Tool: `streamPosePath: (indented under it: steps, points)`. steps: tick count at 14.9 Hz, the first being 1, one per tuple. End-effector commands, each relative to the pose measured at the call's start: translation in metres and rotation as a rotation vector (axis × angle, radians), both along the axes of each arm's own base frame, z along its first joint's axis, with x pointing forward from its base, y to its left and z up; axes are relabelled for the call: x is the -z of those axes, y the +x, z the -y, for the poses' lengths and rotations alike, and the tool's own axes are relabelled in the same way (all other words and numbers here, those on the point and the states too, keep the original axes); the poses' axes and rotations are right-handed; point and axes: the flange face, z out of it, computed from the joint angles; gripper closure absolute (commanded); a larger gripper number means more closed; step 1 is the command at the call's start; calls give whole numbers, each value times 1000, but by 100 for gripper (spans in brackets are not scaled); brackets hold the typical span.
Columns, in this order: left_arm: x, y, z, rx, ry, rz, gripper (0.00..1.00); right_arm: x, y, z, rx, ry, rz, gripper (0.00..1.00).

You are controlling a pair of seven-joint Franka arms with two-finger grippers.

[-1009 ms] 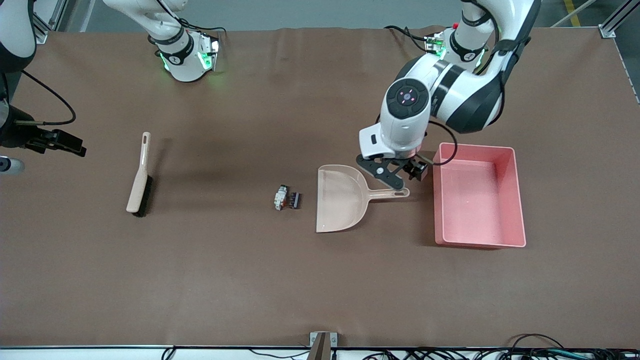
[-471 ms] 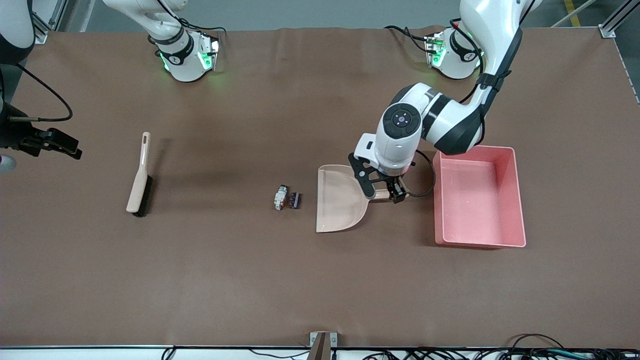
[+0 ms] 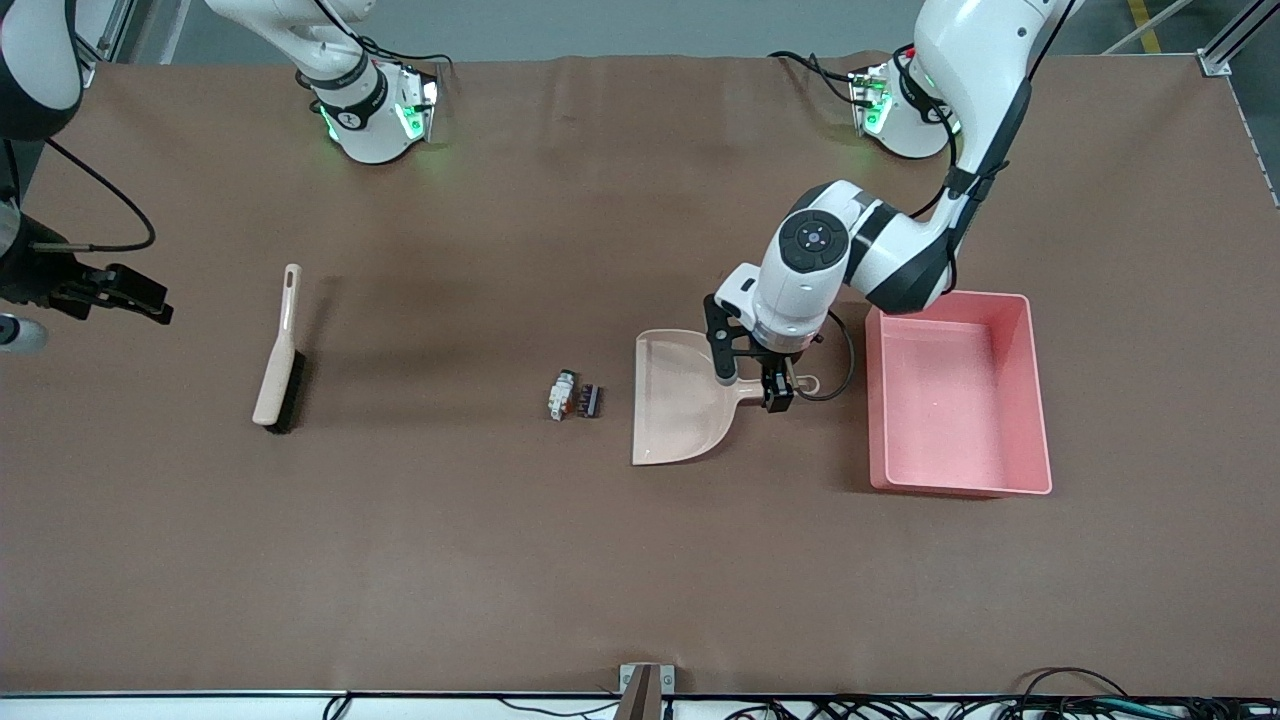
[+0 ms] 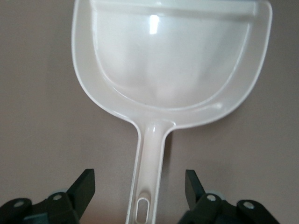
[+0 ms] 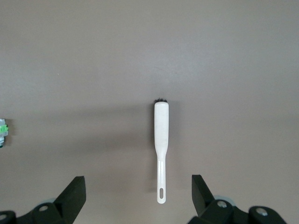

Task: Clean e-waste and dump in bin
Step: 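Grasp the white brush handle with the right gripper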

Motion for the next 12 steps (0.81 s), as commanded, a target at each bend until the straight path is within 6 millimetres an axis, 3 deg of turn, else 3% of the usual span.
streamPosePath:
  steps: [1, 5, 6, 7, 9, 12]
  points:
    - [12, 10, -17, 82, -11, 11, 14, 11, 4, -2, -13, -5, -19, 0]
    - [28, 9, -11, 87, -25, 5, 15, 52, 14, 4, -11, -2, -45, 0]
    - [29, 5, -5, 94, -30, 1, 15, 69, 12, 3, -12, -1, -54, 0]
    - [30, 5, -6, 93, -30, -2, 15, 98, 6, 3, -14, 0, -66, 0]
    - [35, 2, -3, 98, -30, -10, 15, 149, -23, 7, -7, 2, -45, 0]
    - [42, 1, -1, 103, -29, -20, 15, 202, -72, 10, -16, 8, -52, 0]
